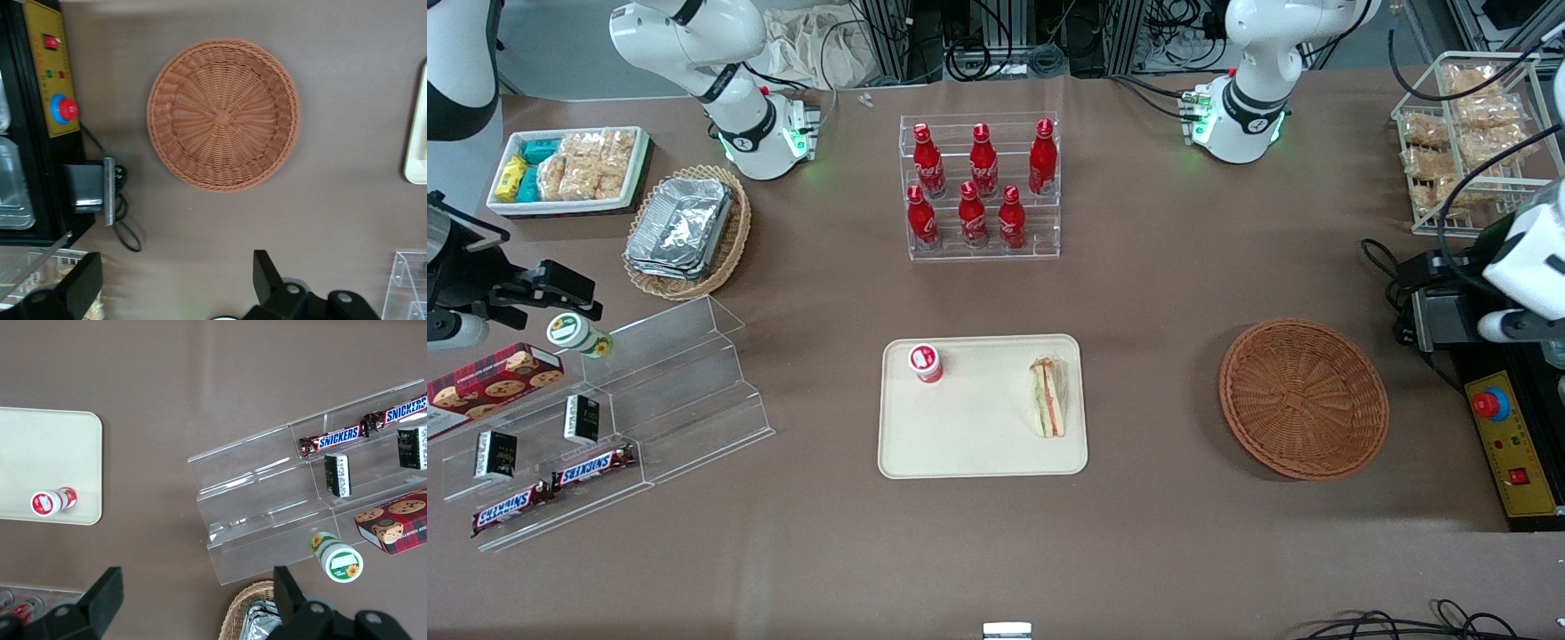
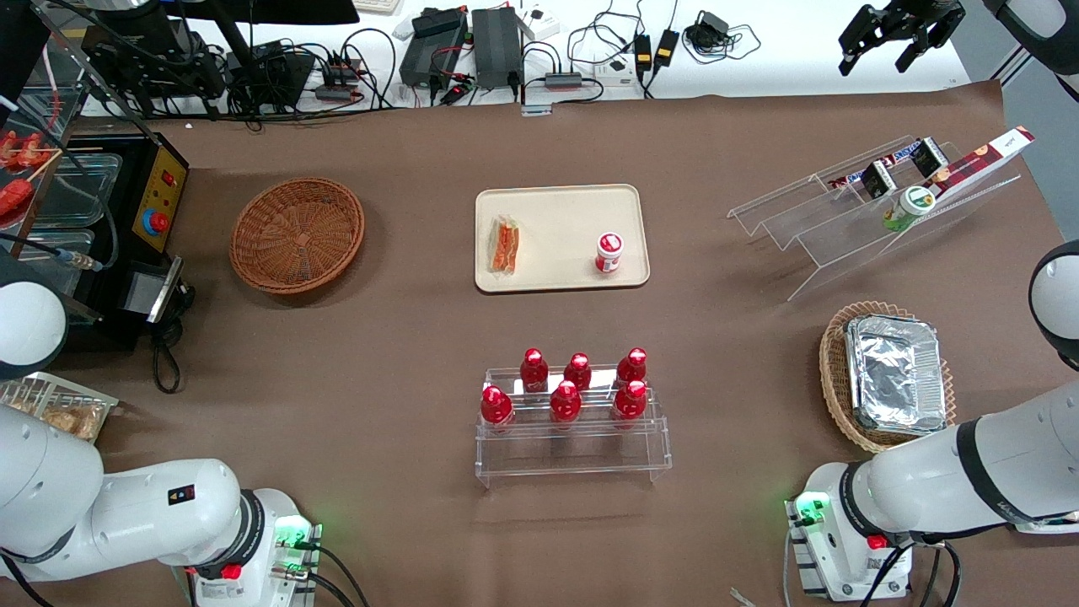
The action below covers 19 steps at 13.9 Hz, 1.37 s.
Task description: Place sandwich from basket to tray
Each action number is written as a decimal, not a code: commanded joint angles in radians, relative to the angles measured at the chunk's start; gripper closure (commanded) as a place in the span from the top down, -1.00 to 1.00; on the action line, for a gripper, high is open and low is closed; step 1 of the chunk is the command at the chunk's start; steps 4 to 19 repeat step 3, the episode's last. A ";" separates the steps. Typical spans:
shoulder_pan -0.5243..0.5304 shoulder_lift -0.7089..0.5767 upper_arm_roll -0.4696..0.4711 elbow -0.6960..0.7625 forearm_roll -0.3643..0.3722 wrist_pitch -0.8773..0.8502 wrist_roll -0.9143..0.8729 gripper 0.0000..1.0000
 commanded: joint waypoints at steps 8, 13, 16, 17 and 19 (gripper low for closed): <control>-0.149 -0.044 0.210 -0.014 -0.045 -0.010 0.038 0.99; -0.149 -0.044 0.210 -0.014 -0.045 -0.010 0.038 0.99; -0.149 -0.044 0.210 -0.014 -0.045 -0.010 0.038 0.99; -0.149 -0.044 0.210 -0.014 -0.045 -0.010 0.038 0.99; -0.149 -0.044 0.210 -0.014 -0.045 -0.010 0.038 0.99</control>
